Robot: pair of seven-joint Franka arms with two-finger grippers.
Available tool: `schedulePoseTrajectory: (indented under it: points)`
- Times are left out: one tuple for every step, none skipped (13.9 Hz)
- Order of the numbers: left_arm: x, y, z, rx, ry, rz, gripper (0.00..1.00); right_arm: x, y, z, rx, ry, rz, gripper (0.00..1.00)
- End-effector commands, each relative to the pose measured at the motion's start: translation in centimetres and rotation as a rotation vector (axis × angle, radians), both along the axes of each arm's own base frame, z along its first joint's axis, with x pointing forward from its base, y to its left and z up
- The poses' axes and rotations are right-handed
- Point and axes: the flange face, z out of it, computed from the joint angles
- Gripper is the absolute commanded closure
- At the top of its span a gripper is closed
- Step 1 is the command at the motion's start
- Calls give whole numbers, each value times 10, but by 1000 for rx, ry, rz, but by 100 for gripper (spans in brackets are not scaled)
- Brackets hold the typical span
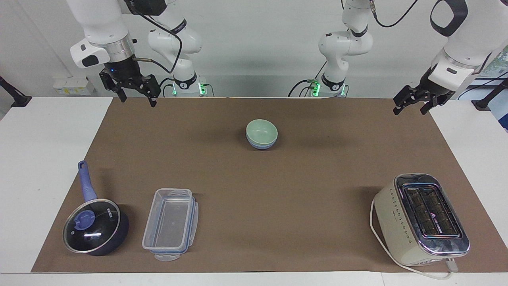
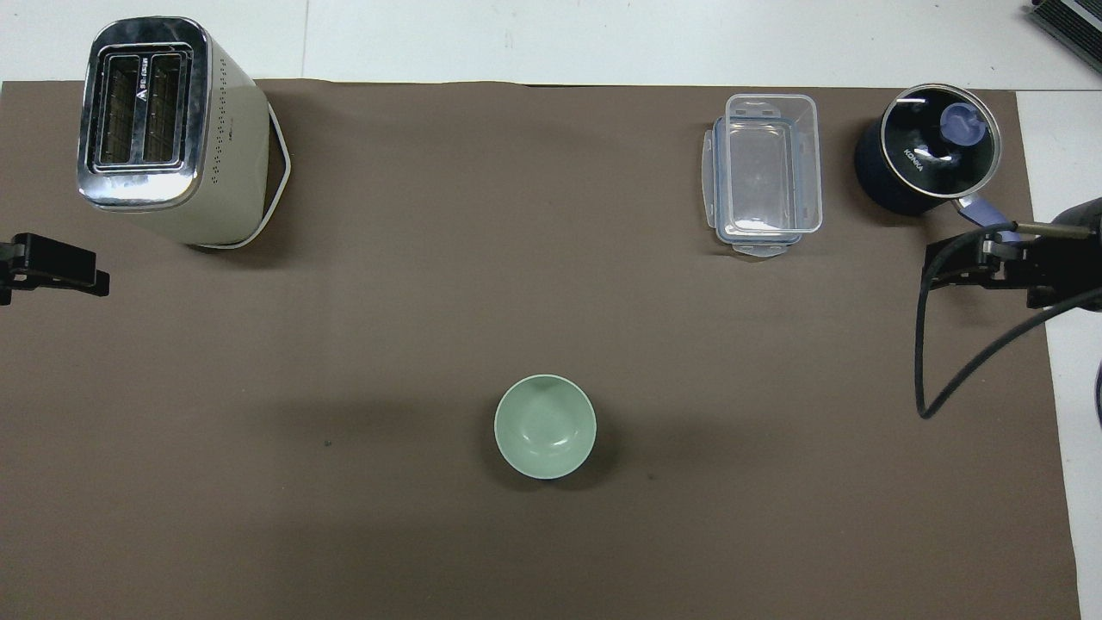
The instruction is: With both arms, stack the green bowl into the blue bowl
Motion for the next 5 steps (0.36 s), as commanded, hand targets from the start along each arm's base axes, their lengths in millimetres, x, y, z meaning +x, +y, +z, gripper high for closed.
schedulePoseTrajectory:
  points:
    - [0,4,5,15,10,-5,0,-3,-3,3,23,-3,26,0]
    - [0,3,5,15,10,-6,0,-3,-3,3,21,-3,27,0]
    - [0,4,5,15,10,-5,0,-3,-3,2,21,-1,35,0]
    - [0,3,5,15,10,-6,0,-3,-3,2,21,-1,38,0]
    - [0,2,5,15,9,-7,0,-3,-3,2,21,0,38,0]
